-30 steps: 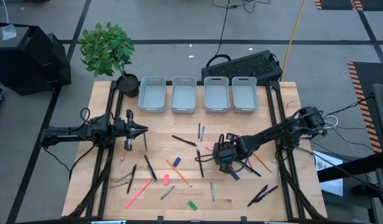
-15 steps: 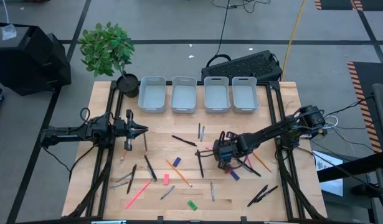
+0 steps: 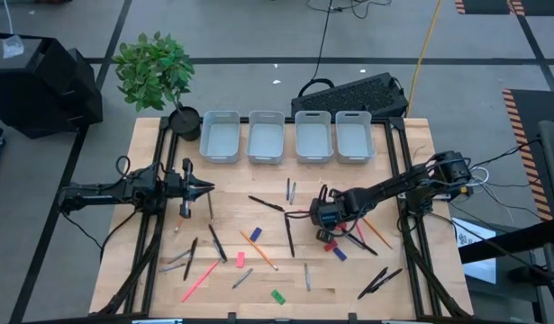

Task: Sort crayons/erasers/pens/pencils in bins
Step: Put the pink pencil into the middle right gray bin

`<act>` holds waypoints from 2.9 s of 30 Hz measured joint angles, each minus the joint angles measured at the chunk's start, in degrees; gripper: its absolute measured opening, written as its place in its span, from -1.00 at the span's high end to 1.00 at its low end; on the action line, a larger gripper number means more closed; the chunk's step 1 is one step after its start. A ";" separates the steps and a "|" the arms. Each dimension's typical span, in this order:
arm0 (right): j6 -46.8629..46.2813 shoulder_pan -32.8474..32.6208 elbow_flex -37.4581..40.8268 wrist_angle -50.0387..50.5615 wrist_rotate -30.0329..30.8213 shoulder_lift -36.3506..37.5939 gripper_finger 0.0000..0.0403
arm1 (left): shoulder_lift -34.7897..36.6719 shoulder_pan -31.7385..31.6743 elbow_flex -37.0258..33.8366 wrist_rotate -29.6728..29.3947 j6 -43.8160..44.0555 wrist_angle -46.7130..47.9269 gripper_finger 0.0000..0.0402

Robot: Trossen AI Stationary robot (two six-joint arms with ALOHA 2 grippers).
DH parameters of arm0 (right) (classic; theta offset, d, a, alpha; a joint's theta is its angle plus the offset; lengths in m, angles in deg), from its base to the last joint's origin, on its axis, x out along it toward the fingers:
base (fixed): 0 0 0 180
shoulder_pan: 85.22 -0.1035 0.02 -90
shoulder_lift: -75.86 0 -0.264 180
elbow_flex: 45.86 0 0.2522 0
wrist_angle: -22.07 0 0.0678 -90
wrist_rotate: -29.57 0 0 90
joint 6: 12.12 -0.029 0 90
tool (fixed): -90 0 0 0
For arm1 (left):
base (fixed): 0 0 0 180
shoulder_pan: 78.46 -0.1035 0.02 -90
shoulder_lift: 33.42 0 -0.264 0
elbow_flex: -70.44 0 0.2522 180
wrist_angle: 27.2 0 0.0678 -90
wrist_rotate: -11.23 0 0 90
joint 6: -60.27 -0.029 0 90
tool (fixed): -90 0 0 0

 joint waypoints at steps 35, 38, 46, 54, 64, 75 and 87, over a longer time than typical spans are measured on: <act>-0.09 5.12 -4.74 7.84 -6.60 -0.39 0.92 | 0.00 -0.02 0.01 0.00 -0.01 0.00 0.78; -0.17 6.52 -4.92 7.27 -5.13 -0.42 0.92 | 0.00 0.00 0.00 0.00 0.00 0.00 0.78; -0.53 9.46 -4.96 5.87 -5.57 0.37 0.92 | 0.00 0.00 0.00 0.00 -0.01 0.00 0.78; -6.25 12.41 -5.05 0.72 -9.93 9.40 0.92 | -0.02 0.00 0.00 0.02 0.00 0.01 0.78; -6.16 25.15 -18.09 -2.35 -2.27 13.21 0.93 | -0.02 -0.01 0.01 0.02 0.00 0.03 0.78; 1.66 43.99 -29.88 2.23 -1.74 0.51 0.93 | -0.02 0.00 0.00 0.02 0.00 0.02 0.78; 8.07 46.45 -29.94 7.22 -1.98 -9.48 0.93 | -0.02 -0.01 0.00 0.02 -0.02 0.01 0.78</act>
